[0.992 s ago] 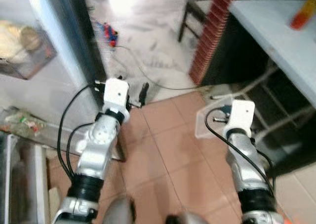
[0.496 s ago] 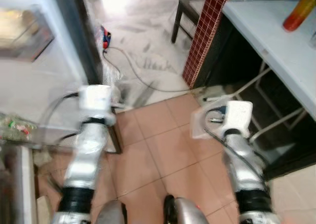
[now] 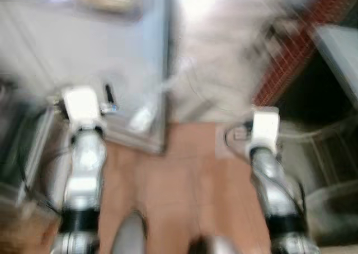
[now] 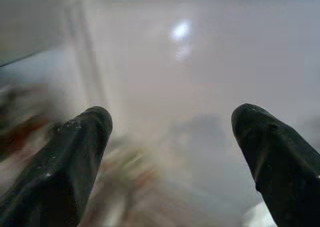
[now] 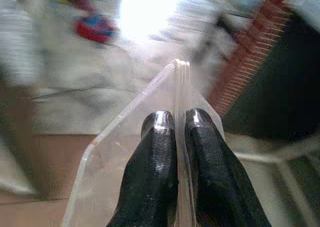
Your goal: Restocking fridge
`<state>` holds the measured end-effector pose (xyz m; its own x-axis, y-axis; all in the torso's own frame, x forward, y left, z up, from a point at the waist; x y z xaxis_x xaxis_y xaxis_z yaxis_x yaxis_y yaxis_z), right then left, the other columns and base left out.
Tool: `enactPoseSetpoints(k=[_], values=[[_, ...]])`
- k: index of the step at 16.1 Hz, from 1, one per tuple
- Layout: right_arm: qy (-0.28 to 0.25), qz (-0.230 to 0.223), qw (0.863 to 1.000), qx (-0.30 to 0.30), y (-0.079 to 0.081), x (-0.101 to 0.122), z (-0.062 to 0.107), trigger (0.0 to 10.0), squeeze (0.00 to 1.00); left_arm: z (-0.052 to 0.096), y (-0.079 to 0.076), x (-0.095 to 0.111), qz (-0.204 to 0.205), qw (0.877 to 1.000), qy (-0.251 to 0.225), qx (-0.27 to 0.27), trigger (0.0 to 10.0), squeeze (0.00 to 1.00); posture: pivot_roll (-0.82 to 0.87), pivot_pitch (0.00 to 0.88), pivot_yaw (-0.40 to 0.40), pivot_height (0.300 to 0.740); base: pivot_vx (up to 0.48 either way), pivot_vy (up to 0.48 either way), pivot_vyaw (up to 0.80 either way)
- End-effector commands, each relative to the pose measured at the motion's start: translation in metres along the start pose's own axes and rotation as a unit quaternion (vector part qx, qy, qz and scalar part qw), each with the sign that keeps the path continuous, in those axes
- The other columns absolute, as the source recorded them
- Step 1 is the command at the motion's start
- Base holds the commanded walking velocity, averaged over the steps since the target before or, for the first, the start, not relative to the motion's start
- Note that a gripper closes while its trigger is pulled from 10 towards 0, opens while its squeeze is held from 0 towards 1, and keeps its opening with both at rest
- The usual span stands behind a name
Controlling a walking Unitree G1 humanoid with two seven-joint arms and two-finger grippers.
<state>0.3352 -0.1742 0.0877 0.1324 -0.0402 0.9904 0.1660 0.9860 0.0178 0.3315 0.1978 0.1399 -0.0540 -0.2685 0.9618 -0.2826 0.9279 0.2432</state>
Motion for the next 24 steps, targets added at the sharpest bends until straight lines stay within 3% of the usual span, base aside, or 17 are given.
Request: enactPoseSetpoints(k=[1, 5, 11, 24], values=[[0.004, -0.010, 1.000, -0.006, -0.005, -0.003, 0.001, 10.0, 0.00, -0.007, -0.009, 0.005, -0.003, 1.000, -0.004, -0.017, 10.0, 0.00, 0.08, 0.139, -0.052, 0.740, 0.000, 0.000, 0.00], [0.004, -0.007, 1.000, -0.005, -0.005, -0.003, 0.002, 10.0, 0.00, -0.013, -0.022, 0.013, 0.000, 0.999, -0.022, -0.050, 10.0, 0.00, 0.07, 0.142, -0.049, 0.740, 0.061, 0.000, 0.00], [0.006, -0.006, 1.000, -0.002, -0.004, -0.004, 0.002, 10.0, 0.00, -0.013, -0.030, 0.010, 0.001, 0.997, -0.018, -0.071, 10.0, 0.00, 0.07, 0.143, -0.051, 0.740, 0.372, 0.000, 0.00], [0.016, -0.009, 1.000, 0.004, -0.002, -0.007, 0.002, 10.0, 0.00, -0.015, -0.033, 0.007, 0.000, 0.997, -0.011, -0.075, 10.0, 0.00, 0.07, 0.143, -0.048, 0.740, 0.447, 0.000, 0.00]])
Point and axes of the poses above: a point about 5 cm out from each wrist's last joint towards the gripper, its own z axis pointing back from the gripper into the wrist, its own x axis along the axis of the wrist's last joint, y = z × x, the point moved 3 cm from there along -z, pointing out of the wrist towards the gripper, and after that the axes turned 9 degrees about -z, right-handed, at the moved point
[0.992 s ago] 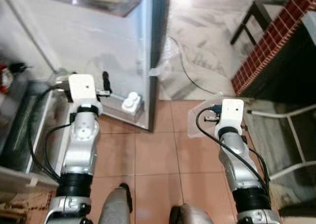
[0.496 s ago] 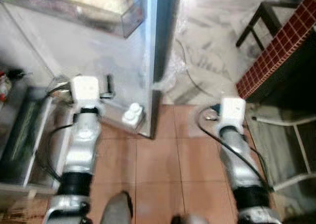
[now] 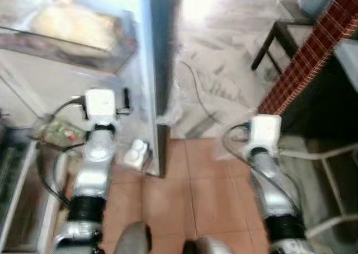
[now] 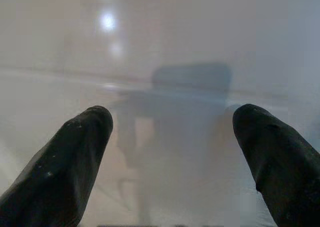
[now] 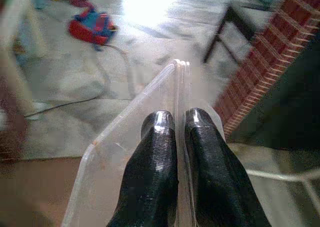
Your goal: Restocking fridge
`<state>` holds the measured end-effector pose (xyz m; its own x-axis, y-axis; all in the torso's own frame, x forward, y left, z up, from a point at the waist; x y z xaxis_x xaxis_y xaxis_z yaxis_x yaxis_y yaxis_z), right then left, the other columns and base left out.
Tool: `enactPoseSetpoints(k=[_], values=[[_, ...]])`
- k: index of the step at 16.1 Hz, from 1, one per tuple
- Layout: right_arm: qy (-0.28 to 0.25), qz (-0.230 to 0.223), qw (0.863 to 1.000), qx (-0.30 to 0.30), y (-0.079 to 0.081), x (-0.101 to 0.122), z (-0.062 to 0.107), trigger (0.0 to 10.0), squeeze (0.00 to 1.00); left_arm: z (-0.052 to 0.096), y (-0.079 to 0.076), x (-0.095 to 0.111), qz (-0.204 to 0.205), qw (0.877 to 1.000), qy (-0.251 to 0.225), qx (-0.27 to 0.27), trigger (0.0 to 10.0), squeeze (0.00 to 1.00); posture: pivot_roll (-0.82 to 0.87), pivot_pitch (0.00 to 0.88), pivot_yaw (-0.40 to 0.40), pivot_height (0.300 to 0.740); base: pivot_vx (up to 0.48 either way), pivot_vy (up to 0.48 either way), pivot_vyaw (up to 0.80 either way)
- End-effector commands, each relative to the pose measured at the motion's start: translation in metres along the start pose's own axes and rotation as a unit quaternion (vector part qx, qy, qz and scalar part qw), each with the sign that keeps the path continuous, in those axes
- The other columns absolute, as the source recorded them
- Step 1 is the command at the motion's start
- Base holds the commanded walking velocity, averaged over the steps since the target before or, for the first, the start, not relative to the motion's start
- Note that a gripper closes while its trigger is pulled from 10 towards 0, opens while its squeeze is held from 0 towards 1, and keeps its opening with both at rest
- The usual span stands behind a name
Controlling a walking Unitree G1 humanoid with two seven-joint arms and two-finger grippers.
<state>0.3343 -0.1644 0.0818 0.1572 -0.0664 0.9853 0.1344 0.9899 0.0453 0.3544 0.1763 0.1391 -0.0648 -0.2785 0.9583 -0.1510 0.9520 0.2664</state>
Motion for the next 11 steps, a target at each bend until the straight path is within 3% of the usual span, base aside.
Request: enactPoseSetpoints(k=[1, 8, 11], values=[[0.002, 0.001, 1.000, -0.013, -0.012, -0.001, 0.001, 10.0, 0.00, 0.000, -0.007, 0.004, 0.004, 1.000, -0.004, -0.008, 10.0, 0.00, 0.07, 0.144, -0.048, 0.740, 0.390, 0.000, 0.00], [0.003, 0.002, 1.000, -0.008, -0.010, -0.001, 0.000, 10.0, 0.00, 0.001, -0.004, -0.002, 0.000, 1.000, 0.010, -0.007, 10.0, 0.00, 0.08, 0.141, -0.052, 0.740, 0.354, 0.000, 0.00], [0.004, 0.003, 1.000, -0.006, -0.010, -0.002, -0.001, 10.0, 0.00, 0.006, 0.010, -0.012, -0.024, 0.999, 0.030, 0.020, 10.0, 0.00, 0.08, 0.138, -0.054, 0.740, 0.000, 0.000, 0.00]])
Point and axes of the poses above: a point about 5 cm out from each wrist's last joint towards the gripper, its own z axis pointing back from the gripper into the wrist, its own x axis along the axis of the wrist's last joint, y = z × x, the point moved 3 cm from there along -z, pointing out of the wrist towards the gripper, and after that the axes turned 9 degrees about -z, right-handed, at the moved point
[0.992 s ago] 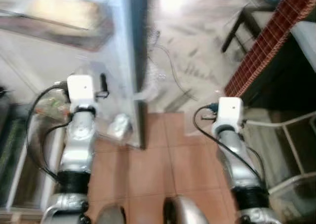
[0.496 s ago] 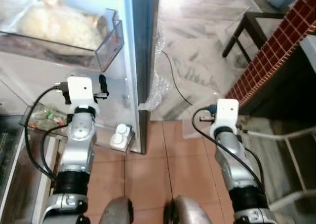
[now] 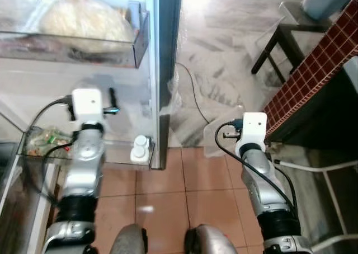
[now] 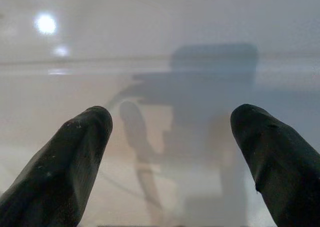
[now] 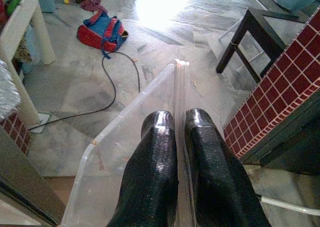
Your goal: Restocking fridge
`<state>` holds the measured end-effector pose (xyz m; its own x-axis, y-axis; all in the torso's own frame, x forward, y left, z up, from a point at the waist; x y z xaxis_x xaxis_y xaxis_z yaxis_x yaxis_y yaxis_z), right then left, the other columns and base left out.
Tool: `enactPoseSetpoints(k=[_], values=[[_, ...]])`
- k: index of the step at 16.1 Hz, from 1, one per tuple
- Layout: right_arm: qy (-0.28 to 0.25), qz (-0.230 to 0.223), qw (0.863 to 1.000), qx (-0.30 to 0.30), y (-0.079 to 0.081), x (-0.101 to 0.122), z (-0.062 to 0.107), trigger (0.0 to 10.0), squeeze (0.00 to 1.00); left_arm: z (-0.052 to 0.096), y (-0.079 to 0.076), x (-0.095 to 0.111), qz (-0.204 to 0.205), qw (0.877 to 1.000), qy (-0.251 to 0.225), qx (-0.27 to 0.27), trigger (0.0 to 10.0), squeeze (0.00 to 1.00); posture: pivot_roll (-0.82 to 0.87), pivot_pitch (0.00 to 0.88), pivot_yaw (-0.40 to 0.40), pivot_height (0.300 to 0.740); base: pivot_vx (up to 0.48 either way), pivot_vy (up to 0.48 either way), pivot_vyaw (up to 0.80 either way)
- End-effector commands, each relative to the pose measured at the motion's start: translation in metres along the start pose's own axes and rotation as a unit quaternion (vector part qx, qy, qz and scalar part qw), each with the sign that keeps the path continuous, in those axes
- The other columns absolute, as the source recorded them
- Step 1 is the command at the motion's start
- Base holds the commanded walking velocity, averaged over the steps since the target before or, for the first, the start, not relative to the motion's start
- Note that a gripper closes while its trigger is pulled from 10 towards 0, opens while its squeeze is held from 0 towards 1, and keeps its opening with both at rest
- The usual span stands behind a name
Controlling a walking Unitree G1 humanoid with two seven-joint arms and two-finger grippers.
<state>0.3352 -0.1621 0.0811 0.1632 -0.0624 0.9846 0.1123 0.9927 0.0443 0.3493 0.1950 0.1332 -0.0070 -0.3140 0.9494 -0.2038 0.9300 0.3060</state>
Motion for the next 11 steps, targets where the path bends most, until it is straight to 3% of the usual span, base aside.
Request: enactPoseSetpoints(k=[1, 2, 3, 7, 8, 10, 11], values=[[0.002, 0.001, 1.000, -0.016, -0.013, -0.001, 0.000, 10.0, 0.00, 0.009, -0.007, -0.004, -0.024, 0.999, 0.002, -0.025, 10.0, 0.00, 0.08, 0.138, -0.055, 0.740, 0.000, 0.000, 0.00], [0.002, 0.001, 1.000, -0.015, -0.013, -0.001, 0.000, 10.0, 0.00, 0.018, -0.006, -0.009, -0.056, 0.997, -0.006, -0.052, 10.0, 0.00, 0.09, 0.137, -0.056, 0.740, 0.000, 0.000, 0.00], [0.002, 0.000, 1.000, -0.013, -0.012, -0.001, 0.000, 10.0, 0.00, 0.021, -0.004, -0.011, -0.057, 0.997, -0.005, -0.057, 10.0, 0.00, 0.09, 0.136, -0.055, 0.740, 0.000, 0.000, 0.00], [0.003, -0.009, 1.000, -0.010, -0.010, -0.001, -0.002, 10.0, 0.00, 0.056, -0.001, -0.036, -0.024, 0.991, 0.041, -0.124, 10.0, 0.00, 0.10, 0.138, -0.065, 0.740, 0.000, 0.000, 0.00], [0.002, -0.007, 1.000, -0.007, -0.008, 0.000, -0.003, 10.0, 0.00, 0.059, 0.006, -0.037, -0.049, 0.991, 0.030, -0.122, 10.0, 0.00, 0.10, 0.142, -0.067, 0.740, 0.000, 0.000, 0.00], [-0.005, 0.002, 1.000, -0.001, -0.007, 0.004, -0.004, 10.0, 0.00, 0.063, 0.016, -0.031, -0.018, 0.994, 0.027, -0.107, 10.0, 0.00, 0.10, 0.139, -0.067, 0.740, 0.000, 0.000, 0.00], [-0.006, 0.007, 1.000, 0.001, -0.008, 0.005, -0.004, 10.0, 0.00, 0.067, 0.018, -0.027, -0.026, 0.995, 0.021, -0.098, 10.0, 0.00, 0.10, 0.137, -0.067, 0.740, 0.000, 0.000, 0.80]])
Point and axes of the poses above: a point about 5 cm out from each wrist's last joint towards the gripper, its own z axis pointing back from the gripper into the wrist, its own x axis along the axis of the wrist's last joint, y = z × x, the point moved 3 cm from there along -z, pointing out of the wrist towards the gripper, and after that the axes turned 9 degrees about -z, right-handed, at the moved point
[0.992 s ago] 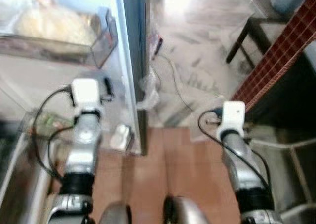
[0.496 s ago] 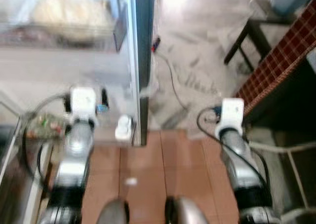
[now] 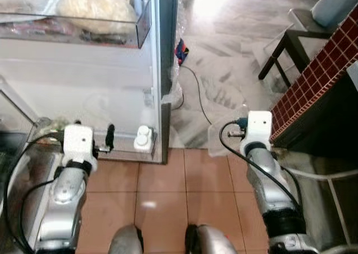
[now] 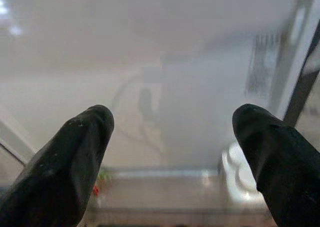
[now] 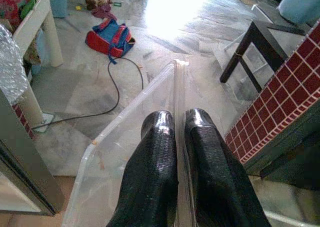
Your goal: Restocking fridge
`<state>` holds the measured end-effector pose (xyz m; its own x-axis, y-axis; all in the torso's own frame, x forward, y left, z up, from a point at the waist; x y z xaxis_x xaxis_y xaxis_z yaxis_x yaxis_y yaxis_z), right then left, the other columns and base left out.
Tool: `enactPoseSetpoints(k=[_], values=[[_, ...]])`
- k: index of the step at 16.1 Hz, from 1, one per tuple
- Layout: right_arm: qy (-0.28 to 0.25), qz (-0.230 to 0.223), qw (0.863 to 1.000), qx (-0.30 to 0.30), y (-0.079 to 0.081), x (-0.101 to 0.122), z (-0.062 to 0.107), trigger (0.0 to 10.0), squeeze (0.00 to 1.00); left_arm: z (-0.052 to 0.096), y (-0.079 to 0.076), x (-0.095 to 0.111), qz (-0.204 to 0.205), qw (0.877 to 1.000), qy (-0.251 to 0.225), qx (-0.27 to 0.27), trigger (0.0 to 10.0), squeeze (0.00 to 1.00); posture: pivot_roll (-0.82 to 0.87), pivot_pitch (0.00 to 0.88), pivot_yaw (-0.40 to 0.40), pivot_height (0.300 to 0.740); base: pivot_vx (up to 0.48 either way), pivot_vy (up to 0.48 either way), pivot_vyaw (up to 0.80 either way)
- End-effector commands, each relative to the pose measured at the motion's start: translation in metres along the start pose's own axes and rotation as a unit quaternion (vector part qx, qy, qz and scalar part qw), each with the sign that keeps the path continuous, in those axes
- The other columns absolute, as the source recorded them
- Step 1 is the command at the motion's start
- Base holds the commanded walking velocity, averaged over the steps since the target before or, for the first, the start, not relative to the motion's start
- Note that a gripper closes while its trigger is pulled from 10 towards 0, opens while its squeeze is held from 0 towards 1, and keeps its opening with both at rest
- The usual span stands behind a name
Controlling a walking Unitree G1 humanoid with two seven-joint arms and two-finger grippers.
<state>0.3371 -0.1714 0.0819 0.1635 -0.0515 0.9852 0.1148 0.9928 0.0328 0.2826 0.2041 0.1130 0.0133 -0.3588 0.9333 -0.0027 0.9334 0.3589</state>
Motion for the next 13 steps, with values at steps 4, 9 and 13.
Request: enactPoseSetpoints(k=[4, 9, 13], values=[[-0.001, -0.008, 0.999, 0.035, 0.011, 0.001, 0.002, 10.0, 0.00, 0.020, -0.005, -0.009, -0.019, 0.999, 0.035, 0.021, 10.0, 0.00, 0.11, 0.144, -0.077, 0.740, 0.000, 0.000, 0.80], [0.045, -0.043, 0.988, 0.138, 0.037, -0.011, 0.008, 10.0, 0.00, 0.019, -0.012, 0.000, -0.010, 0.999, 0.032, 0.040, 10.0, 0.00, 0.10, 0.150, -0.073, 0.740, 0.000, 0.000, 0.80], [0.033, -0.064, 0.983, 0.167, 0.048, -0.005, 0.010, 10.0, 0.00, 0.018, -0.014, 0.007, 0.017, 0.998, 0.022, 0.053, 10.0, 0.00, 0.10, 0.152, -0.067, 0.740, 0.000, 0.000, 0.80]])
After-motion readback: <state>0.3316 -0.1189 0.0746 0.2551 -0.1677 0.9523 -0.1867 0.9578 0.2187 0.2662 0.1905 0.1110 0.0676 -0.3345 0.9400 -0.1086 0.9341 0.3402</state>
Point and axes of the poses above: a point about 5 cm out from each wrist's last joint towards the gripper, its own z axis pointing back from the gripper into the wrist, its own x axis along the axis of the wrist's last joint, y = z × x, the point moved 3 cm from there along -z, pointing out of the wrist towards the gripper, and after that the axes turned 9 degrees about -z, right-handed, at the moved point
